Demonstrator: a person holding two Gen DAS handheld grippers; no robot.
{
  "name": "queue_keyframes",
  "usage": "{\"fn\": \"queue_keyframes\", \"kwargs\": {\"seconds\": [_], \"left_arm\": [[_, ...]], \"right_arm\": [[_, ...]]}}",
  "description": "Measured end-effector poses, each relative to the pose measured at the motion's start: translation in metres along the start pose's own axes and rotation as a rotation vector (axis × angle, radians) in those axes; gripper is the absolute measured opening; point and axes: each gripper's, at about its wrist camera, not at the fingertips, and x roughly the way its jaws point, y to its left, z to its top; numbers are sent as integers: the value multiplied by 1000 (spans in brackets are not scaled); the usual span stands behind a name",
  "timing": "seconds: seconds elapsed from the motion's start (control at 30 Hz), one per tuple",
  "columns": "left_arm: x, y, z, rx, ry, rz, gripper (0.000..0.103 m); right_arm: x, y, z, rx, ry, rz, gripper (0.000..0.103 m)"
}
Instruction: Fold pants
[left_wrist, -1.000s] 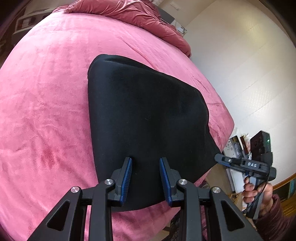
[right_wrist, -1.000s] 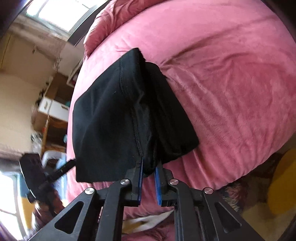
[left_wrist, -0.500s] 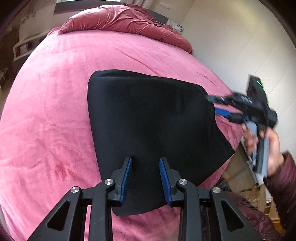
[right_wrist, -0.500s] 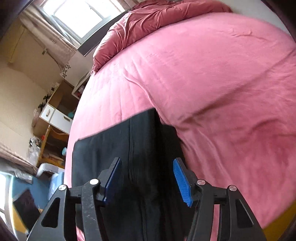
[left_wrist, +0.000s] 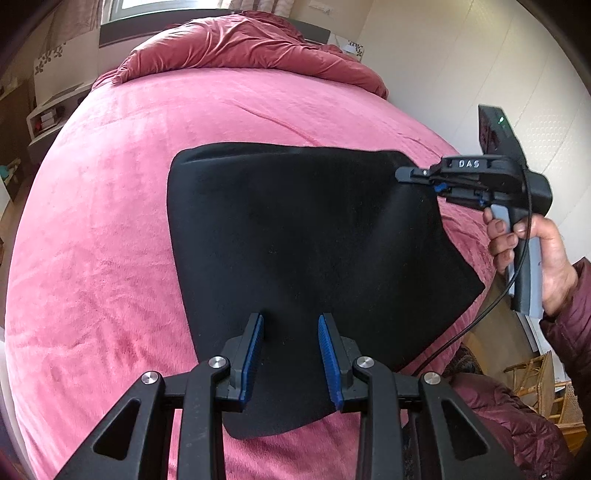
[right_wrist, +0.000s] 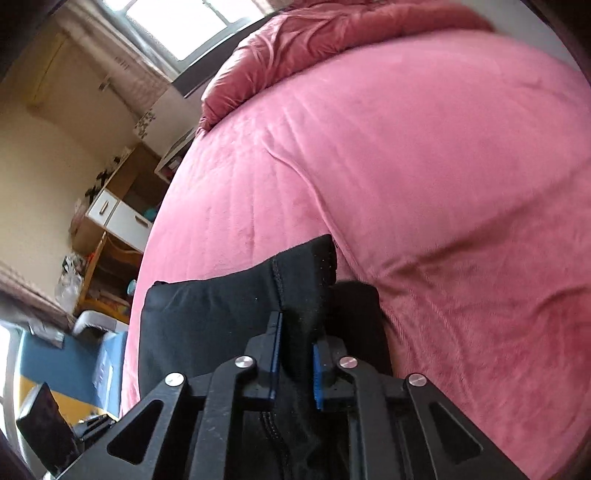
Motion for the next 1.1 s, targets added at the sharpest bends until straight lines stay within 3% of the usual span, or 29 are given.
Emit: {"fn": "queue_keyframes", "kwargs": {"seconds": [0.2, 0.43, 0.57, 0.73, 1.1], "left_arm": [[14, -12, 0, 9, 18, 31, 32], [29, -27, -2, 28, 34, 60, 37], [34, -32, -4, 29, 32, 65, 37], [23, -24, -2, -27, -6, 24, 38], [3, 21, -5, -189, -62, 5, 38]], "right_arm": [[6, 12, 13, -71, 5, -39, 12], [23, 2, 10, -45, 31, -74, 14], [16, -1, 6, -16, 34, -67, 31], [-6, -1, -16, -21, 48, -57, 41], [-65, -26, -98, 46, 120, -39, 43]]}}
